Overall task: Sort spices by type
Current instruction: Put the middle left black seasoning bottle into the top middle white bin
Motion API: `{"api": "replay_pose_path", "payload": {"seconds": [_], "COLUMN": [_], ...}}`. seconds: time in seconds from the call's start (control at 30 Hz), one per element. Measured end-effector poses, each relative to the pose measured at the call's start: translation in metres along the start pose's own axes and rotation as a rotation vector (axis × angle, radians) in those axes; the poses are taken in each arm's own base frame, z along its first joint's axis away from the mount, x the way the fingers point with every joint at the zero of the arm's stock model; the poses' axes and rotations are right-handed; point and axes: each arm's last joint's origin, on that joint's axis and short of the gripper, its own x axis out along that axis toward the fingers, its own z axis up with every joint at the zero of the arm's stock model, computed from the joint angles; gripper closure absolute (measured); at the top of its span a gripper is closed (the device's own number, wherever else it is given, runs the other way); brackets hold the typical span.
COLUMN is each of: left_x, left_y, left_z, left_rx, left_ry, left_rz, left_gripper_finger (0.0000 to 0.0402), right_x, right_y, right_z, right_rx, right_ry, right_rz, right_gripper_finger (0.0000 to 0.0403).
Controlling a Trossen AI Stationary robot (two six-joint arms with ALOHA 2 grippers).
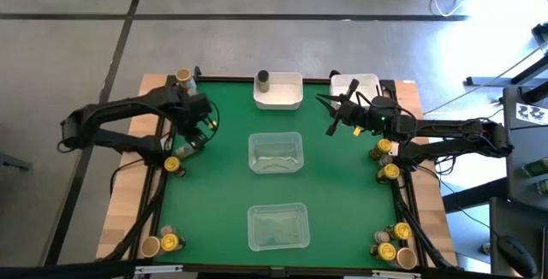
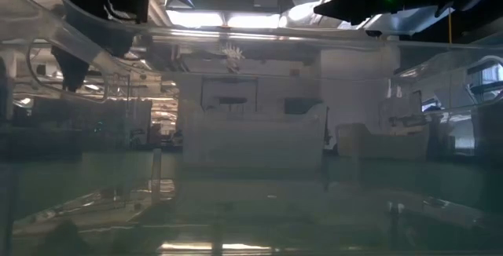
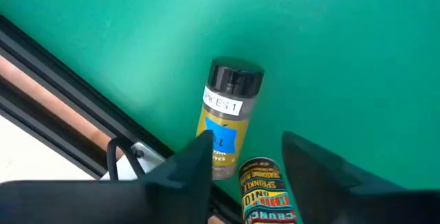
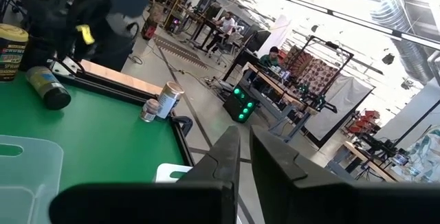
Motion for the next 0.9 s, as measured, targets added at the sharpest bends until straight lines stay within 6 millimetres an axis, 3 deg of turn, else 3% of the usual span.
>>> {"api": "replay_pose_path", "payload": {"seconds": [0.13, 0.27, 0.9], "left_x": [0.015, 0.025, 0.072], "left_y": [-0.003, -0.007, -0.019], "left_z": [0.007, 0.017, 0.044], "left_rx": [0.015, 0.039, 0.117], "left_ry": [0.048, 0.066, 0.28], "left_rz": [0.018, 0.025, 0.109], "left_gripper_finger": [0.0187, 0.0162, 0.0164], "right_x": [0.0, 0.0, 0.0], "right_y": [0.0, 0.0, 0.001], "right_z": [0.0, 0.0, -0.001], "right_rx": [0.0, -0.001, -0.002], "right_ry": [0.002, 0.002, 0.007], "right_rz": [0.001, 0.002, 0.007], "right_gripper_finger": [0.0366, 0.0366, 0.0366]}}
